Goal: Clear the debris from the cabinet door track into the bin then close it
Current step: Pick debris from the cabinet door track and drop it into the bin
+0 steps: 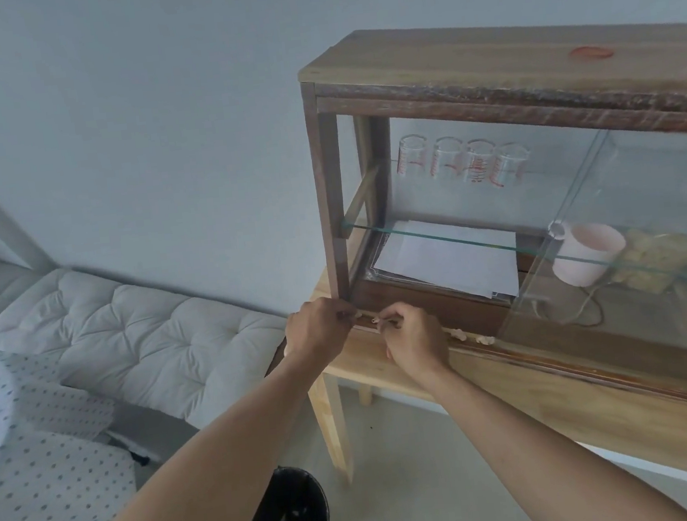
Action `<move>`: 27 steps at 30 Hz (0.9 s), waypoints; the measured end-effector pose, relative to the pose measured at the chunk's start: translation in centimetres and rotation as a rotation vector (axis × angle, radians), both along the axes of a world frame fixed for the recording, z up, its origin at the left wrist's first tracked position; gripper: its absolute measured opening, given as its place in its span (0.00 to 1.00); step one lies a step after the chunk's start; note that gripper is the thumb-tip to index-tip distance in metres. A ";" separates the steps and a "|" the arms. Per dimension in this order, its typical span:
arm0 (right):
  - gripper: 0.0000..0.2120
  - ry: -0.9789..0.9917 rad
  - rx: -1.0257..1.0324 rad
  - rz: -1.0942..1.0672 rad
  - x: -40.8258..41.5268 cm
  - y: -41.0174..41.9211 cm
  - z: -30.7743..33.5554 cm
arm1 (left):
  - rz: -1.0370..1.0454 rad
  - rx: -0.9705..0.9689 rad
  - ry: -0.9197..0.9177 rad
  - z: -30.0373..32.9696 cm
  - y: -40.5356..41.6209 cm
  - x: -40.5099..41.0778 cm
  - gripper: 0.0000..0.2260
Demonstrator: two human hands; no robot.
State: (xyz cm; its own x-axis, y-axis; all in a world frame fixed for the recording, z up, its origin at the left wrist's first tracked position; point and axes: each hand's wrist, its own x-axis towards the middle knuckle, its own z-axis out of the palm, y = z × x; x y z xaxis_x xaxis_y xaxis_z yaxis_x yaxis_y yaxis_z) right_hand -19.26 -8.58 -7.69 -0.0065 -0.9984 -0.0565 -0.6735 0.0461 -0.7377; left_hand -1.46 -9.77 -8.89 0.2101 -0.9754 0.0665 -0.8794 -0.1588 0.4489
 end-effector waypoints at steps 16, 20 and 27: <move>0.05 -0.161 0.005 -0.003 2.9 3.1 -0.9 | 0.019 -0.009 0.222 0.1 5.3 4.6 0.05; 0.05 -0.167 0.004 0.062 5.4 4.7 -1.7 | 0.085 0.008 0.244 -0.9 7.4 7.3 0.05; 0.06 -0.179 0.062 0.195 10.5 7.4 -3.3 | 0.221 0.024 0.316 -3.3 11.6 12.9 0.03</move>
State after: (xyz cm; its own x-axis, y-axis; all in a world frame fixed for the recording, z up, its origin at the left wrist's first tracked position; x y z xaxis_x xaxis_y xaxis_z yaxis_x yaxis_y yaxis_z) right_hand -8.80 -1.21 -10.95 0.2009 -0.9744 -0.1004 -0.5333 -0.0229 -0.8456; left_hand 11.43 1.79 -12.16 0.4222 -0.9047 -0.0578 -0.6415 -0.3432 0.6861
